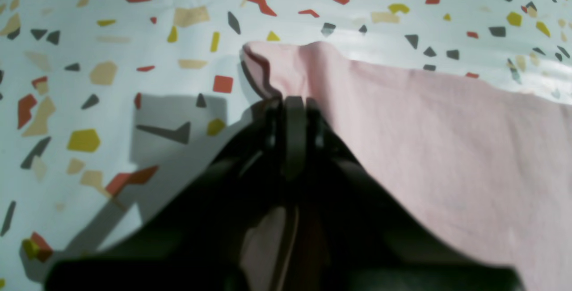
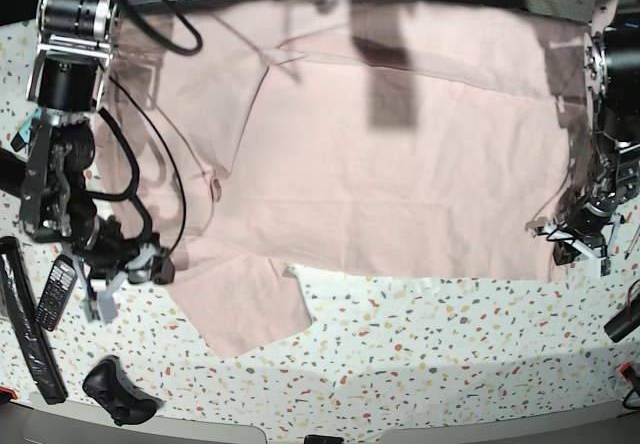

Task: Fold the T-shirt properly
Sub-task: 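Grasp the hem corners with both grippers, then lift the hem and fold it over toward the collar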

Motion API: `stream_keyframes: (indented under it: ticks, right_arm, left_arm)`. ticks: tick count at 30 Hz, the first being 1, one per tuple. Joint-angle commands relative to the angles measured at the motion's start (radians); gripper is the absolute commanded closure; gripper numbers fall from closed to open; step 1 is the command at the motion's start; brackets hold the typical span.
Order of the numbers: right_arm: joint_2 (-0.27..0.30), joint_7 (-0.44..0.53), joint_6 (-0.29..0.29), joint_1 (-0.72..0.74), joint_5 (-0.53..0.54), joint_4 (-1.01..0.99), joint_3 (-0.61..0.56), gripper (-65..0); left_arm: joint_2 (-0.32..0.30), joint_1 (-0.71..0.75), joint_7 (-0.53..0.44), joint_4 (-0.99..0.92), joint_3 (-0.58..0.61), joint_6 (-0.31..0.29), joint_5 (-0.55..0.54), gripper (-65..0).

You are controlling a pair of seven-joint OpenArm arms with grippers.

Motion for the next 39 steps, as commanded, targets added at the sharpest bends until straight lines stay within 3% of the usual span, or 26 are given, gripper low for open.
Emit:
stream_keyframes:
  ticks: [1, 5, 10, 12, 15, 17, 22, 34, 36, 39]
  right_arm:
    - [0.014, 0.033, 0.005, 0.057, 0.01, 0.005, 0.006, -34.7]
    - [0.014, 0.035, 0.004, 0.187, -0.002, -0.105, -0.035, -38.6]
    - [0.008, 0.042, 0.002, 0.381, -0.136, -0.372, -0.164, -38.5]
    - [0.008, 0.069, -0.026, 0.446, -0.177, -0.488, -0.208, -38.5]
    - [0.008, 0.114, -0.115, 0.519, -0.24, -0.649, -0.245, -38.5]
    - [0.008, 0.147, -0.115, 0.55, -0.275, -0.74, -0.257, -38.5]
    - [0.008, 0.181, -0.115, 0.552, -0.312, -0.858, -0.259, -38.3]
    - [-0.011, 0.19, -0.109, 0.466, -0.313, -0.865, -0.259, -37.3]
    - [-0.011, 0.193, -0.109, 0.453, -0.312, -0.865, -0.259, -34.2]
    - [-0.011, 0.192, -0.105, 0.443, -0.314, -0.865, -0.259, -23.3]
  left_arm:
    - [-0.006, -0.009, 0.039, 0.003, 0.0, -0.015, 0.019, 0.0]
    - [-0.006, -0.009, 0.04, 0.003, 0.0, -0.015, 0.019, 0.0]
    - [-0.006, -0.009, 0.04, 0.003, 0.0, -0.015, 0.019, 0.0]
    - [-0.006, -0.009, 0.04, 0.003, 0.0, -0.015, 0.019, 0.0]
    - [-0.006, -0.009, 0.04, 0.003, 0.0, -0.015, 0.019, 0.0]
    - [-0.006, -0.009, 0.039, 0.003, 0.0, -0.015, 0.019, 0.0]
    - [-0.006, -0.009, 0.032, 0.003, 0.0, -0.014, 0.018, 0.0]
    - [-0.006, -0.009, 0.011, 0.003, 0.0, -0.015, 0.018, 0.0]
    - [-0.006, -0.009, 0.011, 0.003, 0.0, -0.015, 0.018, 0.0]
    - [-0.006, -0.009, 0.011, 0.003, 0.0, -0.015, 0.018, 0.0]
